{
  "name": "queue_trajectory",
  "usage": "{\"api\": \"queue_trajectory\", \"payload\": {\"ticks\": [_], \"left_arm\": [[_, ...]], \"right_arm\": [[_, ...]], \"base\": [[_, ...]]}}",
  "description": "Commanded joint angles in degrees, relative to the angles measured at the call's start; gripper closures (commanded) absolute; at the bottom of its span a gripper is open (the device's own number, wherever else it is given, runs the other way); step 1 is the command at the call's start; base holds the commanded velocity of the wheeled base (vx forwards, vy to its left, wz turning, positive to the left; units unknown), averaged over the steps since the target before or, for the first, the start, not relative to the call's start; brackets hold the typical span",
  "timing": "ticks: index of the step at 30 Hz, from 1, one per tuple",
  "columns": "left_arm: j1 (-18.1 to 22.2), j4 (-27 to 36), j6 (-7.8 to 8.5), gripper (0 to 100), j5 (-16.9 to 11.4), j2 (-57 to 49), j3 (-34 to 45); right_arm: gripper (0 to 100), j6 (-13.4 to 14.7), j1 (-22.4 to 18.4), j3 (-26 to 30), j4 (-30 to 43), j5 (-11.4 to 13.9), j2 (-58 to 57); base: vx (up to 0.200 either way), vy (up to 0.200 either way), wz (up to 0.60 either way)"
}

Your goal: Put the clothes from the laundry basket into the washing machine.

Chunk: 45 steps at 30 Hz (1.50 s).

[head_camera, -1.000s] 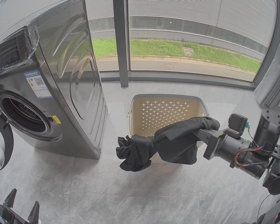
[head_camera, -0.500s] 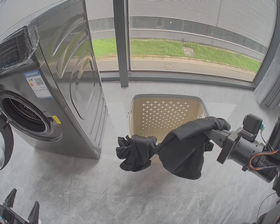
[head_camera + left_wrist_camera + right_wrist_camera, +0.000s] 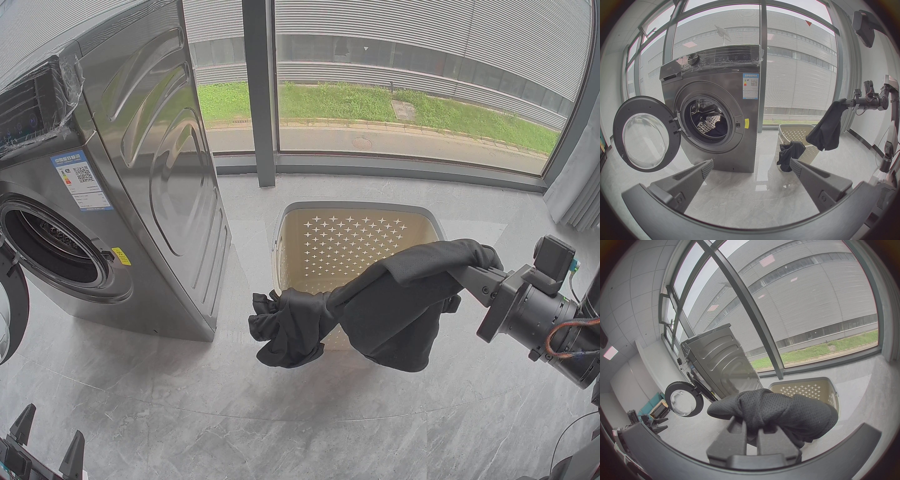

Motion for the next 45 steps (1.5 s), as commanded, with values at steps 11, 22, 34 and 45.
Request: {"api": "queue_trajectory", "payload": {"ticks": [11, 22, 34, 45], "left_arm": [[0.0, -0.1, -0.39, 0, 0.14, -0.93, 0.75], [0.0, -0.27, -0.74, 0, 0.23, -0.93, 0.84], [-0.09, -0.27, -1.35, 0, 0.32, -0.93, 0.84], [0.0, -0.27, -1.09, 0, 0.32, -0.93, 0.84]], "right_arm": [[100, -0.88, 0.2, 0.96, -0.22, -1.77, -0.93], [100, -0.97, 0.2, 1.31, 0.04, -1.77, -0.67], [100, -0.97, 0.56, 1.14, -0.49, -1.59, 0.04], [100, -0.97, 0.29, 1.22, -0.58, -1.42, 0.74]], "base": [[-0.055, 0.0, 0.0], [-0.2, 0.0, 0.0], [-0.017, 0.083, 0.0], [0.0, 0.2, 0.0]]}}
